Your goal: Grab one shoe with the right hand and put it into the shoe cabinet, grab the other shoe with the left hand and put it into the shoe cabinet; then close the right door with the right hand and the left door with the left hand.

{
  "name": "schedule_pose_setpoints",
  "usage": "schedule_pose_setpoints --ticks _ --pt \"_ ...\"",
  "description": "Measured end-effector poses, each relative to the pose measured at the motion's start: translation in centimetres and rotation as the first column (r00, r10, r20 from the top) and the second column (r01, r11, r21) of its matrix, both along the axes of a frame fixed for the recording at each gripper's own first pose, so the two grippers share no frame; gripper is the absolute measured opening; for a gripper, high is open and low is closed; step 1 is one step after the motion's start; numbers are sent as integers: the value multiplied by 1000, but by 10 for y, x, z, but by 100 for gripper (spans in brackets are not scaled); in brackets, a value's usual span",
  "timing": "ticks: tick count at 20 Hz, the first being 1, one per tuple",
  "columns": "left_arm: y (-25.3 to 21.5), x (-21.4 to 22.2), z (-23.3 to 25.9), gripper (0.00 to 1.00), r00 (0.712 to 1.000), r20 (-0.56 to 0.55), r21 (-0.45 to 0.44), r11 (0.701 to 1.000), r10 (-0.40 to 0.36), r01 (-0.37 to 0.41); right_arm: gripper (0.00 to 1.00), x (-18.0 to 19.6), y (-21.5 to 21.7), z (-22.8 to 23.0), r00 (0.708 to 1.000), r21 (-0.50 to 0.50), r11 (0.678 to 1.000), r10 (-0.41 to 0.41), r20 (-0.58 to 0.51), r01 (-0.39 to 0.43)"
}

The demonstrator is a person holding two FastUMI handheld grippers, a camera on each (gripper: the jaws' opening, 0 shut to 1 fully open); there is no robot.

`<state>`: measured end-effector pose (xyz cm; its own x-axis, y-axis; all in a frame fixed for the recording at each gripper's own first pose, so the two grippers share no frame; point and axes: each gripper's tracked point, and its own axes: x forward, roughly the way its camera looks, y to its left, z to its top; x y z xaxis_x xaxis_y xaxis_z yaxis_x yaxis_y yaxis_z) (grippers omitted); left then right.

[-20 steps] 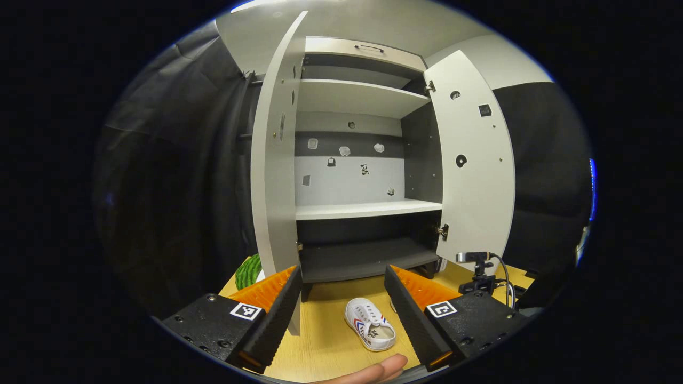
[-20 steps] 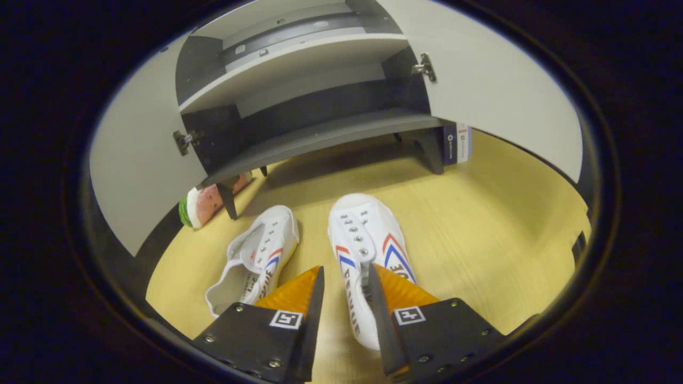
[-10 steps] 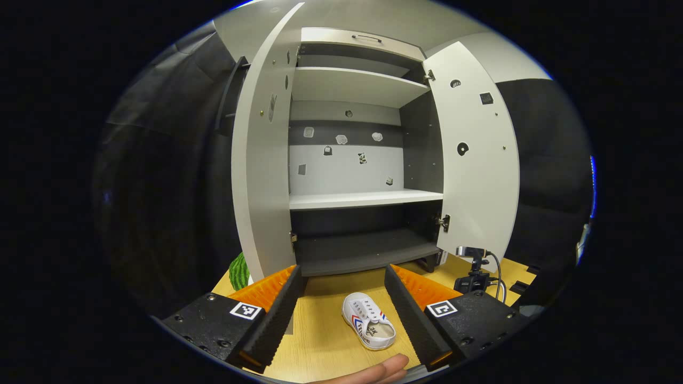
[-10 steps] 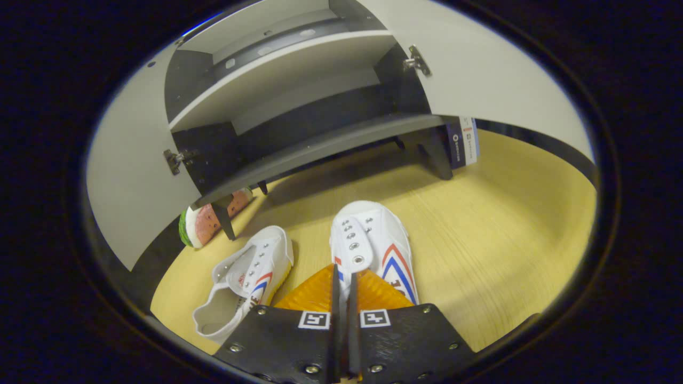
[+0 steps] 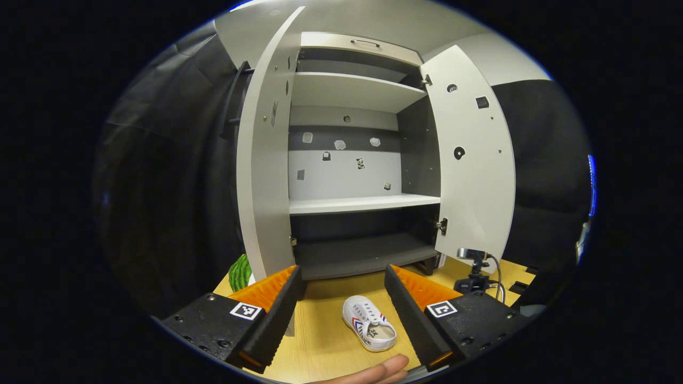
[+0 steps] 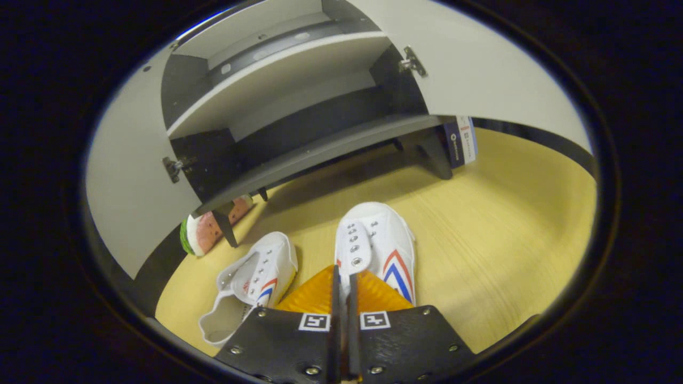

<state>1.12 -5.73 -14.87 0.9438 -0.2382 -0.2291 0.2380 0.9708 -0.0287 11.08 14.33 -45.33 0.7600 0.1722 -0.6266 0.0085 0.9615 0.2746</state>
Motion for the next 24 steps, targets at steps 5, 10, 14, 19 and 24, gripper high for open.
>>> schedule_pose_setpoints --ticks 5,10,14,19,24 --pt "0 2 -10 96 1000 -14 -16 1000 0 0 5 20 3 -4 999 -162 987 -3 42 10" --pt "-2 3 -17 96 1000 -16 -11 1000 -21 21 1 18 3 16 990 -36 999 -8 144 13" --pt "-4 6 -25 96 999 -30 -12 999 -33 32 0 9 0 76 963 -6 1000 -3 270 5" --pt "5 16 -32 99 999 -38 -16 1000 -3 2 0 13 3 173 914 -73 997 53 402 -26" --pt "9 19 -20 96 1000 15 -15 1000 2 -2 1 35 4 281 846 -186 981 146 513 -56"
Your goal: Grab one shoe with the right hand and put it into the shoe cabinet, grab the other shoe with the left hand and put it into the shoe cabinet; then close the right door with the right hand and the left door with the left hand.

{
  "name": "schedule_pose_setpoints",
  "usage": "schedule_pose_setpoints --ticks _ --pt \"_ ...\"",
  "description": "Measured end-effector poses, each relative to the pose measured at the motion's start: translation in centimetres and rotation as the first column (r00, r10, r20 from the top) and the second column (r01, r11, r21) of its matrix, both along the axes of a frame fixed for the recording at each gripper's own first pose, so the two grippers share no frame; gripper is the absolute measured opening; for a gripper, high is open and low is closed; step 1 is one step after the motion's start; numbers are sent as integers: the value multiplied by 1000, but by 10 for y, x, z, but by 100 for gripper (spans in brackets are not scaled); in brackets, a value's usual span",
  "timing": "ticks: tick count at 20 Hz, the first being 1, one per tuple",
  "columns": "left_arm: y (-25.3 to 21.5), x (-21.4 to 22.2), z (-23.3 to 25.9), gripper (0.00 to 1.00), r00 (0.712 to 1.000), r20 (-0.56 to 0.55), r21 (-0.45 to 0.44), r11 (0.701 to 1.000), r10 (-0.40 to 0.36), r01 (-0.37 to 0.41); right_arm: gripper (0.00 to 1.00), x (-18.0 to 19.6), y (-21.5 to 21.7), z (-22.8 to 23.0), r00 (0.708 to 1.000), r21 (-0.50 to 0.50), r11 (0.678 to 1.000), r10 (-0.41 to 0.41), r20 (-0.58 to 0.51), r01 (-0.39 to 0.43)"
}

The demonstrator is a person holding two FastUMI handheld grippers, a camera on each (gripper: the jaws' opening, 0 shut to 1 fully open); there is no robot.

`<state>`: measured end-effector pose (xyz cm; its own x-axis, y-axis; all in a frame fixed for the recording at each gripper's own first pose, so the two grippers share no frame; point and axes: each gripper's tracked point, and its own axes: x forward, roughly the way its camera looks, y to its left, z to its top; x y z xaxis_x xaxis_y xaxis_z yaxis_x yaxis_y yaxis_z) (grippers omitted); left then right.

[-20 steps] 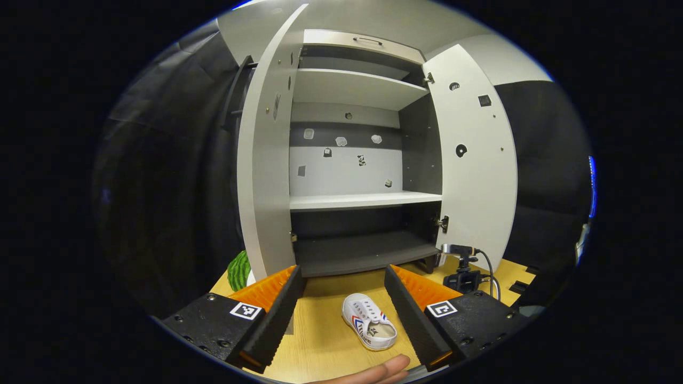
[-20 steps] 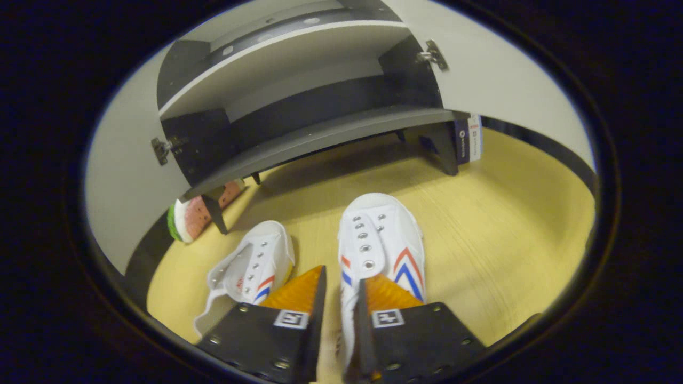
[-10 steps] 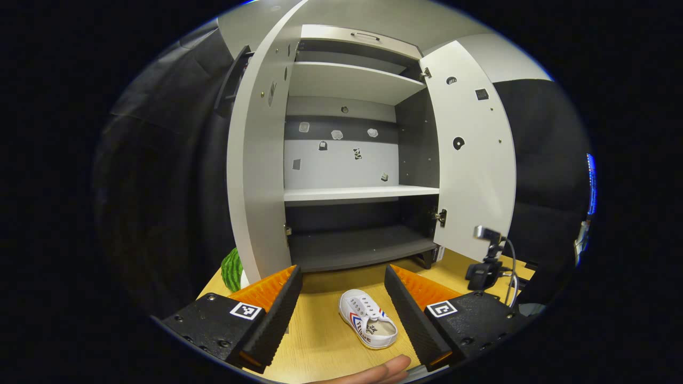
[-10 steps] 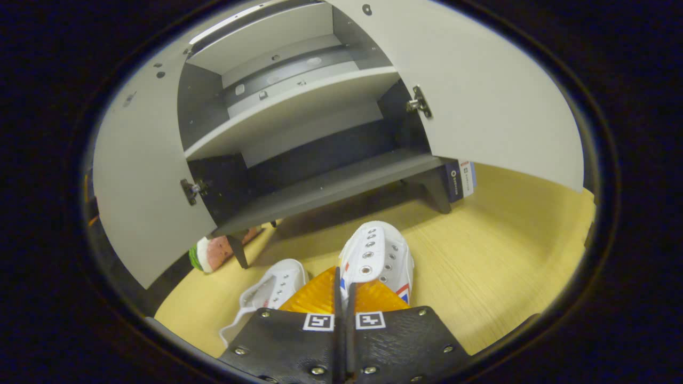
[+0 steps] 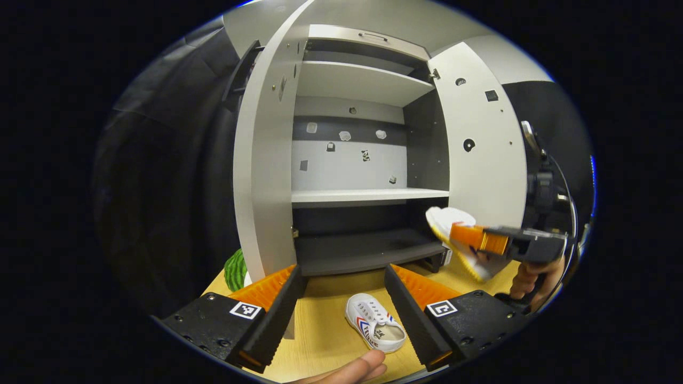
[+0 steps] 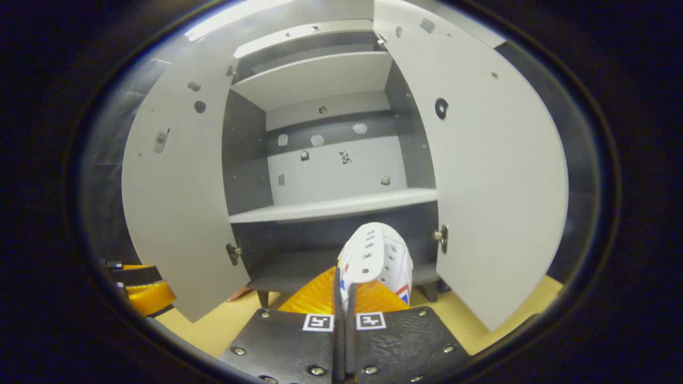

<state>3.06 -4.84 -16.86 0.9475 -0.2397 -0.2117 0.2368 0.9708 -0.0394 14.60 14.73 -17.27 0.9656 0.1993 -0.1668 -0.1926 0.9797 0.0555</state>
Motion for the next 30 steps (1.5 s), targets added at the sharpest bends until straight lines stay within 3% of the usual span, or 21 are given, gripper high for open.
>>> schedule_pose_setpoints --ticks 6,11,13,14,18,22,23,24,25,26,27,29,30 --pt "2 5 10 96 999 41 -27 999 18 -17 1 63 20 102 995 -146 989 50 83 -37" --pt "1 21 13 97 995 72 -69 996 63 -58 1 159 46 130 997 -197 979 65 34 -57" --pt "0 28 19 96 991 109 -110 992 80 -68 2 202 52 126 999 -237 971 49 18 -43" --pt "-2 29 14 95 991 105 -96 993 78 -68 6 222 55 120 999 -257 965 46 0 -44" --pt "-7 33 -4 93 996 75 -48 998 53 -49 5 290 60 74 996 -353 933 41 -79 -66" --pt "-5 29 -29 93 998 0 -40 997 65 -65 5 319 39 25 985 -475 876 3 -173 -87" --pt "-6 28 -29 93 998 1 -38 997 67 -67 10 319 39 21 983 -476 874 4 -186 -94" --pt "-5 28 -30 93 997 1 -39 997 73 -73 23 317 39 21 982 -458 884 8 -187 -94" --pt "-5 27 -29 93 997 8 -34 997 76 -75 19 316 37 27 984 -438 896 -3 -177 -76" --pt "-5 26 -30 93 997 11 -22 997 76 -76 22 309 37 37 987 -411 910 -4 -158 -62" --pt "-6 24 -29 93 997 18 -11 998 69 -69 33 305 35 47 991 -388 920 -9 -134 -44" --pt "-7 21 -24 93 998 29 3 998 63 -63 81 283 33 67 996 -368 930 -17 -89 -17" --pt "-7 18 -25 93 998 28 9 998 58 -58 90 265 28 80 998 -374 928 -25 -64 0"
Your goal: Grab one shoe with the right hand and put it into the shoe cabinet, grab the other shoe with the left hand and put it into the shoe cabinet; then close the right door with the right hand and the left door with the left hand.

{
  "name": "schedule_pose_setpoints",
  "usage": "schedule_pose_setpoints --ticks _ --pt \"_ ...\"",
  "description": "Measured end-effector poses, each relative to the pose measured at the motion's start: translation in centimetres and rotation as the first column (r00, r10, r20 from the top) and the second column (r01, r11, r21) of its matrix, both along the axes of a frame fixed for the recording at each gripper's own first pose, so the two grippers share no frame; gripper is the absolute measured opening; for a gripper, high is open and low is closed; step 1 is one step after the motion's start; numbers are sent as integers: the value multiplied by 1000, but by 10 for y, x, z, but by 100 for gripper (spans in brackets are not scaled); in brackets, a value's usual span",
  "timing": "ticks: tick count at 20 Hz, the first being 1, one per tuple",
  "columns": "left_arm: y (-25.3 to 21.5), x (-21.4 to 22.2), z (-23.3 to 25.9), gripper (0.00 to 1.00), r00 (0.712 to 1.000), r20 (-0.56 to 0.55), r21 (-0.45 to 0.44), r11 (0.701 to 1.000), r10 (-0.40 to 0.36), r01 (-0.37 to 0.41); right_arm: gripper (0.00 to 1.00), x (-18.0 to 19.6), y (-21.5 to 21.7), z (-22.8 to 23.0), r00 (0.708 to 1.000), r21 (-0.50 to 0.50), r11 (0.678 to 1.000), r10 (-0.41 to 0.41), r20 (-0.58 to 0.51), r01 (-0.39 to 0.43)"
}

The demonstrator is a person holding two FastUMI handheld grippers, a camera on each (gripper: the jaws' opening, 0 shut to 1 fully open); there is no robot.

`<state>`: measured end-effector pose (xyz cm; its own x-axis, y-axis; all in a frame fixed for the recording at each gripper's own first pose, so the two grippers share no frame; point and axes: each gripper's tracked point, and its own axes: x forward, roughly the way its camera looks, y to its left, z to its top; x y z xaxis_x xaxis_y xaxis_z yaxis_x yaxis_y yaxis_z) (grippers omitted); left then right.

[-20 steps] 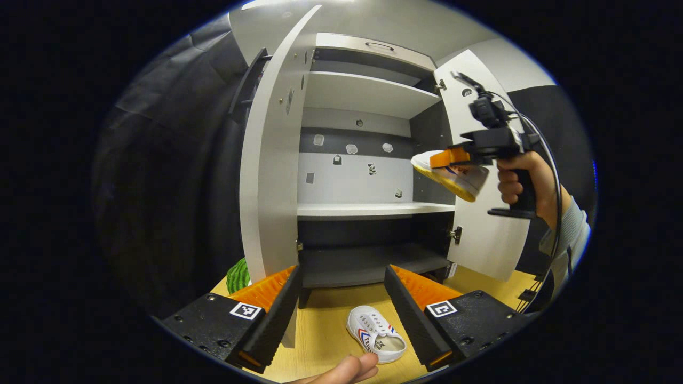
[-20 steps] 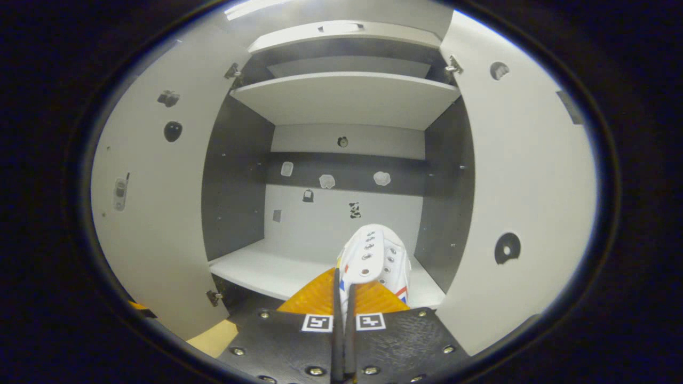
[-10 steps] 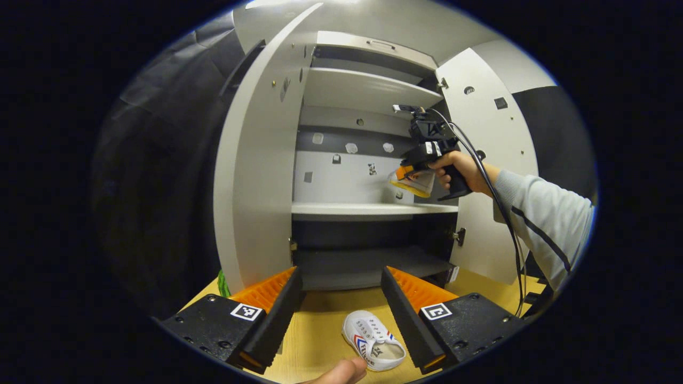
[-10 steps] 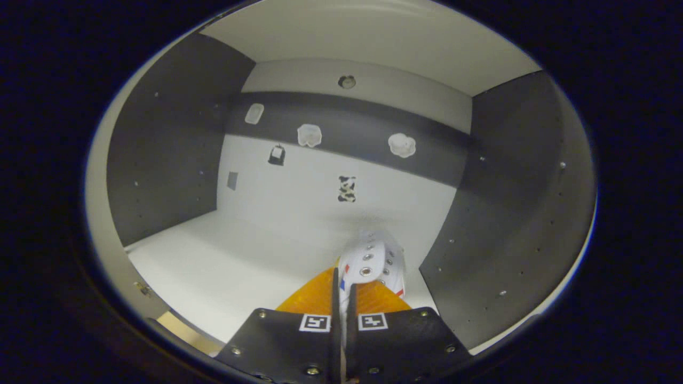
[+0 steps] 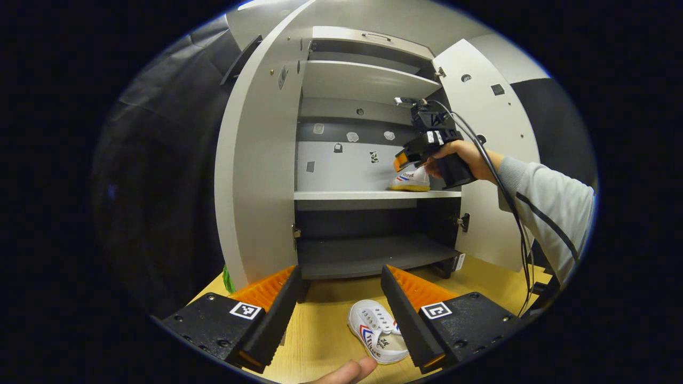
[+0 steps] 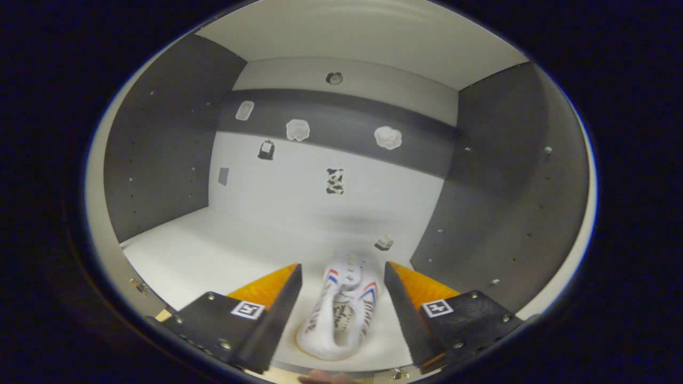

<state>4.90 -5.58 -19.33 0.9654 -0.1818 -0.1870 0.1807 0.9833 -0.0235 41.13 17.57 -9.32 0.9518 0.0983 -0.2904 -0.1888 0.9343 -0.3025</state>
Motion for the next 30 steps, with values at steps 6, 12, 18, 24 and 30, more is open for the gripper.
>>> schedule_pose_setpoints --ticks 6,12,18,24,30 --pt "-5 -6 -12 96 999 -38 -10 1000 19 -19 98 -132 2 38 990 97 995 2 138 -16" --pt "-26 -17 -63 95 981 -193 -60 998 0 -12 98 -278 -19 56 965 161 987 -47 259 5" --pt "-25 -13 -119 96 949 -314 -17 1000 13 -20 98 -368 -58 37 967 286 958 -100 235 29" --pt "-40 -17 -190 95 846 -533 6 1000 -13 19 98 -399 -97 17 962 372 926 -153 228 59" --pt "-38 -2 -219 89 812 -584 80 996 7 49 98 -409 -120 -1 959 384 919 -183 215 90"
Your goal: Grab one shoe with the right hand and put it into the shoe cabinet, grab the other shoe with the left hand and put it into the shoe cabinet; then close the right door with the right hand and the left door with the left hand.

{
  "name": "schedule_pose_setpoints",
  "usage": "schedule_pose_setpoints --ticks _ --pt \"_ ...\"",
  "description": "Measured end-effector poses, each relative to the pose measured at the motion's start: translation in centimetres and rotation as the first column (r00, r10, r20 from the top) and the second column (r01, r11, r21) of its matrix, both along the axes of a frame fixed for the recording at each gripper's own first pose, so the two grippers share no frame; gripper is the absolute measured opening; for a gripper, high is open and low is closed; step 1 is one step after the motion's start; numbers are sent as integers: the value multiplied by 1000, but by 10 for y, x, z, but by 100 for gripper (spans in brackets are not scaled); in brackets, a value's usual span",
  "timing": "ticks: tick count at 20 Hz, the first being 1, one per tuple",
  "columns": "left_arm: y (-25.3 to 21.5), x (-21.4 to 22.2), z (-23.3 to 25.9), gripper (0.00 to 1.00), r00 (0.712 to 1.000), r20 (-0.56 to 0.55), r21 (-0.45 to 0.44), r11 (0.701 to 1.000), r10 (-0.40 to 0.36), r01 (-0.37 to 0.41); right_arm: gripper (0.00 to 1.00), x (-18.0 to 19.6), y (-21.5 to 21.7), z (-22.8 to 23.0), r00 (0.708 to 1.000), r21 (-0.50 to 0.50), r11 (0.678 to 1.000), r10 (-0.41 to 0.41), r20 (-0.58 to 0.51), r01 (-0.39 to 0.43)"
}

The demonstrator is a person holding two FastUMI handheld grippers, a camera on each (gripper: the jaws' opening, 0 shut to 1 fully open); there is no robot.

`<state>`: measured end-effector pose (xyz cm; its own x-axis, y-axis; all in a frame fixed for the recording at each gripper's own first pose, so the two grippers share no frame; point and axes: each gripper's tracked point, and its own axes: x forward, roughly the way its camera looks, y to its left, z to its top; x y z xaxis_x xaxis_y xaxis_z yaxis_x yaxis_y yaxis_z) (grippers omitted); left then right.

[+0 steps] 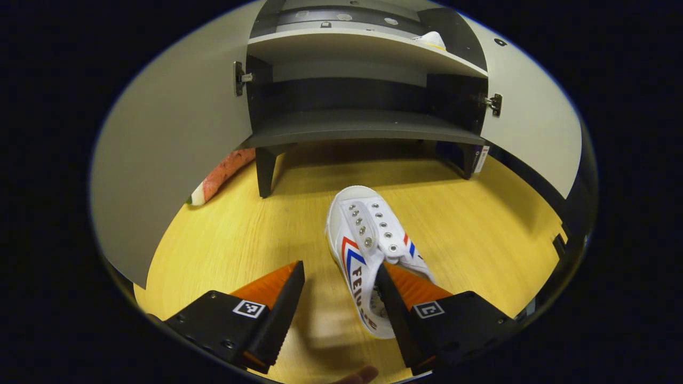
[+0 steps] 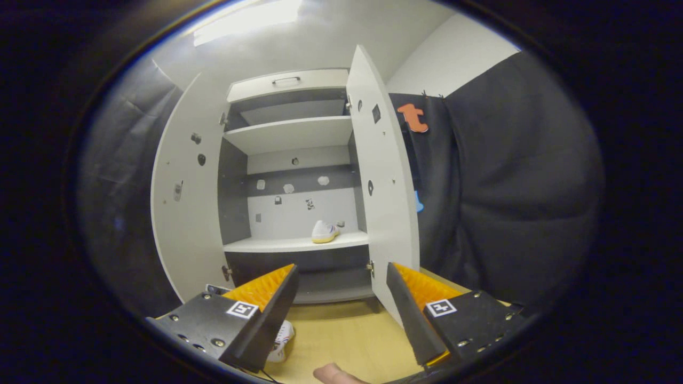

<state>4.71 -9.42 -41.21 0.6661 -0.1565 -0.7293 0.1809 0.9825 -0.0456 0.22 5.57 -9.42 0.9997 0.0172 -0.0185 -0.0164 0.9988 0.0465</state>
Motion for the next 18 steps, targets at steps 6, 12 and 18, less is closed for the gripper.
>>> schedule_pose_setpoints --ticks 6,12,18 --pt "4 28 -15 24 999 40 68 998 -8 5 98 5 2 -35 997 -24 1000 10 -72 -12" --pt "1 16 10 1 999 51 -56 998 20 -17 98 5 8 -58 993 -65 997 22 -120 -30" --pt "-9 17 106 0 979 200 -146 989 33 -4 98 5 1 -63 992 -76 997 2 -128 -12"
